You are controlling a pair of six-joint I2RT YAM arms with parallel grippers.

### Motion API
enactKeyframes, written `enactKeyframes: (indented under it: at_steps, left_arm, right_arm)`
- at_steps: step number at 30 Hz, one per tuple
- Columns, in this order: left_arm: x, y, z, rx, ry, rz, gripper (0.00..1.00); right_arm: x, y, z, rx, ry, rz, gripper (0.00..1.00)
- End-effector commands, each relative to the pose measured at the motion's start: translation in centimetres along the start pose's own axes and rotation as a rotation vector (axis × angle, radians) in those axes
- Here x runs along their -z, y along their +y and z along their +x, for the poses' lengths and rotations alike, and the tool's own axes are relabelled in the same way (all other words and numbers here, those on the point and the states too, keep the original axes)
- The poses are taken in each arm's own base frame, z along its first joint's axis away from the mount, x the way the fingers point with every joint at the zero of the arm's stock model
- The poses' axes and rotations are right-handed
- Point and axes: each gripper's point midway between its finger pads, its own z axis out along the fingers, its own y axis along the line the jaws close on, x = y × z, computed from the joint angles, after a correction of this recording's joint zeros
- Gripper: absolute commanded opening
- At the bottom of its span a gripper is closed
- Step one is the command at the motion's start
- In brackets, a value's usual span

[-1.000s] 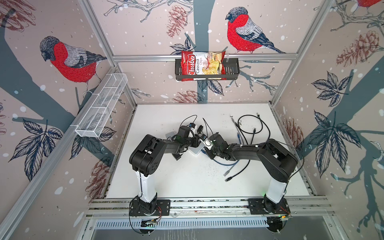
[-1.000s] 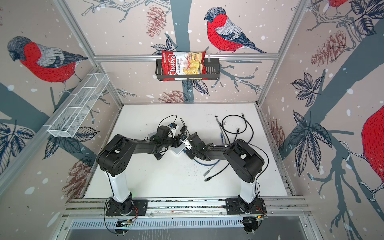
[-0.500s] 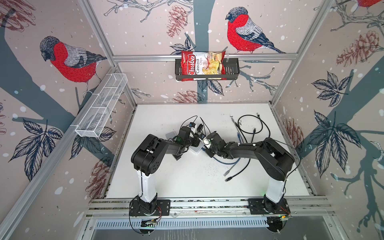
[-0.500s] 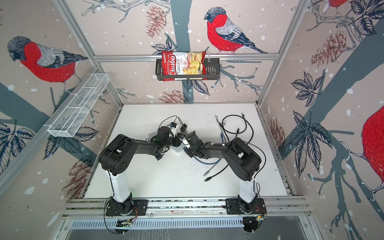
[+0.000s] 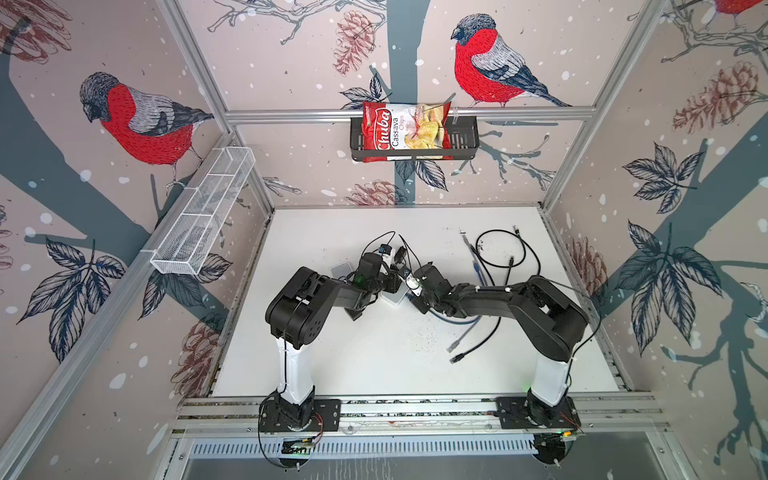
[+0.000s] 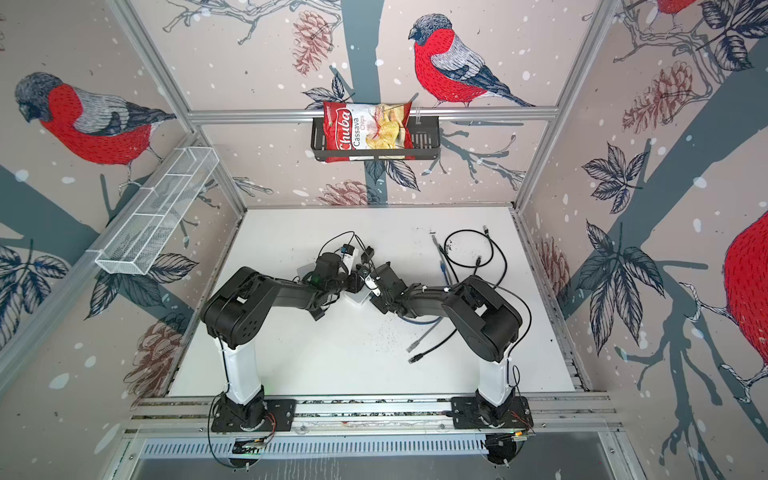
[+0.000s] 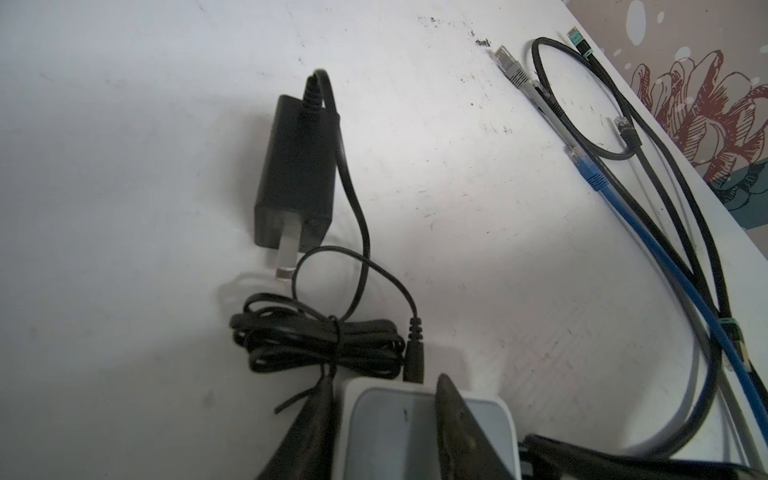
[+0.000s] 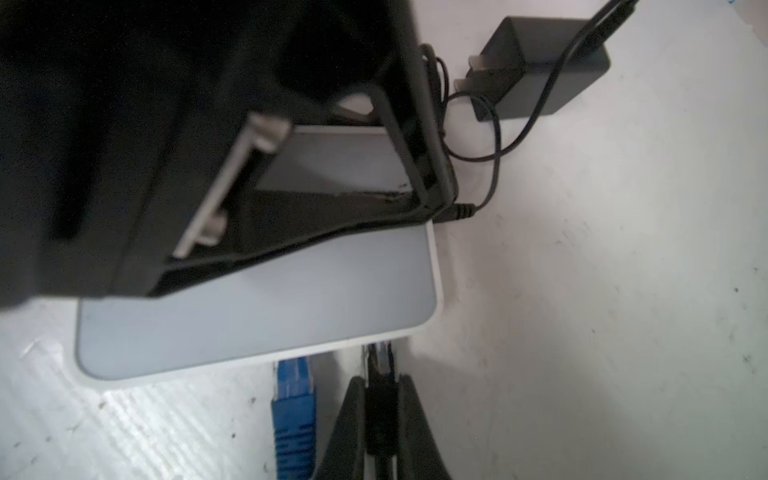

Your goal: Insert the plug into the switch port

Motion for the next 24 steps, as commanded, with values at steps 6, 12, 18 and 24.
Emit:
enactKeyframes:
  at_steps: [6, 12, 18, 24]
  left_arm:
    - [0.8, -6.3, 8.4, 0.021, 0.34, 0.292, 0.38]
    - [0.7, -5.9, 8.2, 0.023, 0.335, 0.266, 0.38]
    - [1.1, -4.5, 6.4, 0.039, 0.299, 0.198, 0.41]
    - [1.7, -3.5, 3.4, 0.046, 0.235, 0.168, 0.55]
  right_arm:
    - [1.0, 2.5, -10.0, 0.215, -0.332, -0.115, 0.02]
    - [0.4, 2.3, -8.5, 0.202, -0.281, -0.096, 0.02]
    - [0.3, 0.4, -5.6, 0.176, -0.191, -0.057, 0.02]
    - [0.3, -0.8, -2.8, 0.193, -0.105, -0.028, 0.02]
